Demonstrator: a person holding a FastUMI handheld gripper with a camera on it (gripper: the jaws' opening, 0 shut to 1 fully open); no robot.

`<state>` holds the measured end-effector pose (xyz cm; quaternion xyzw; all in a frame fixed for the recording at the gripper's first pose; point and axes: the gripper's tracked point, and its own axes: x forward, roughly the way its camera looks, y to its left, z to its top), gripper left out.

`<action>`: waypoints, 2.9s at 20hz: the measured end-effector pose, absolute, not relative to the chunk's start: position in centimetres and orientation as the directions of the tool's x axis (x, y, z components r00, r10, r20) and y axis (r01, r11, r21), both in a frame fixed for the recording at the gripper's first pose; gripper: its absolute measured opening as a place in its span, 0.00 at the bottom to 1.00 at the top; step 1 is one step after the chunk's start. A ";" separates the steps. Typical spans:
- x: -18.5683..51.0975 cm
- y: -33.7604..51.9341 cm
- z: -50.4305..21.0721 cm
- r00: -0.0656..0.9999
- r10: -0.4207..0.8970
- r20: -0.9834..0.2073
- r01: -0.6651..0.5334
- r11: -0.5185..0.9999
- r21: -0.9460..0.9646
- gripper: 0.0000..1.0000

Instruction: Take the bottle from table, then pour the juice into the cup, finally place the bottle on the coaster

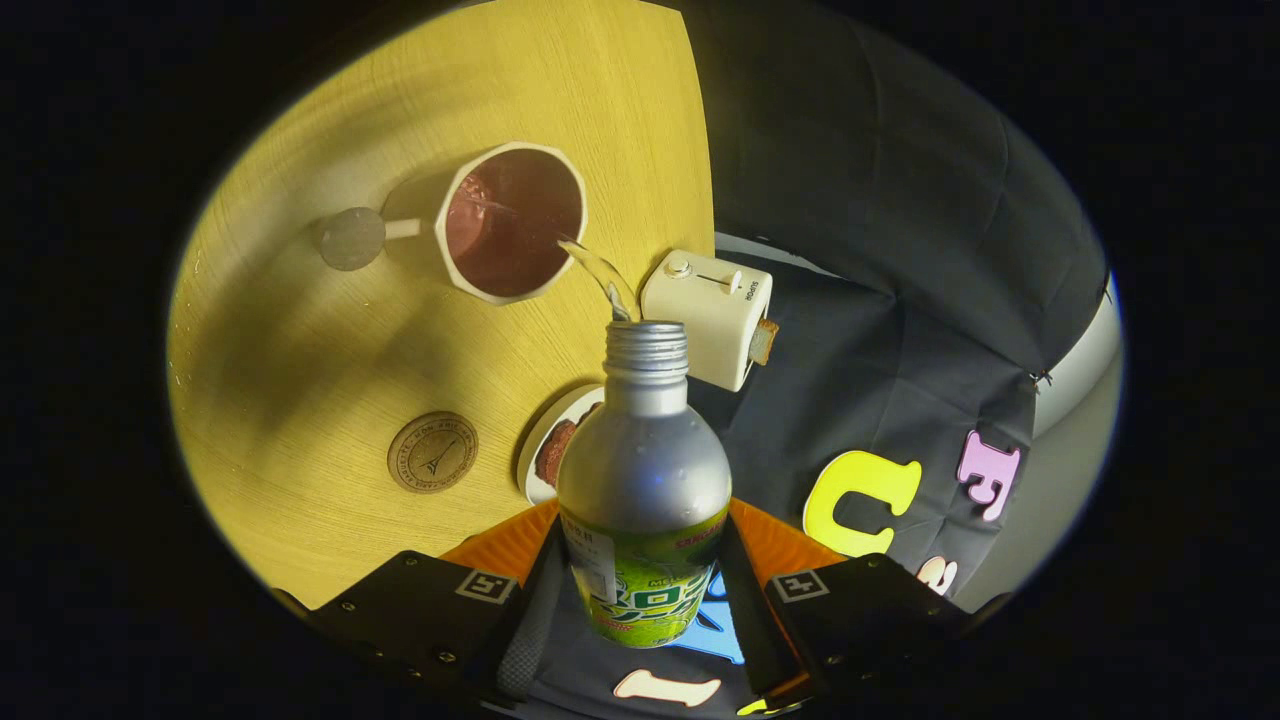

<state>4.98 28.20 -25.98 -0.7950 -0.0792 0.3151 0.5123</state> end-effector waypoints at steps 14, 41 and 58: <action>4.9 28.3 -25.6 0.791 0.448 -0.417 -0.158 -0.509 -0.846 0.77; 3.9 29.4 -25.3 0.783 0.463 -0.416 -0.044 -0.625 -0.779 0.78; 3.5 30.0 -27.9 0.786 0.416 -0.458 -0.075 -0.671 -0.738 0.77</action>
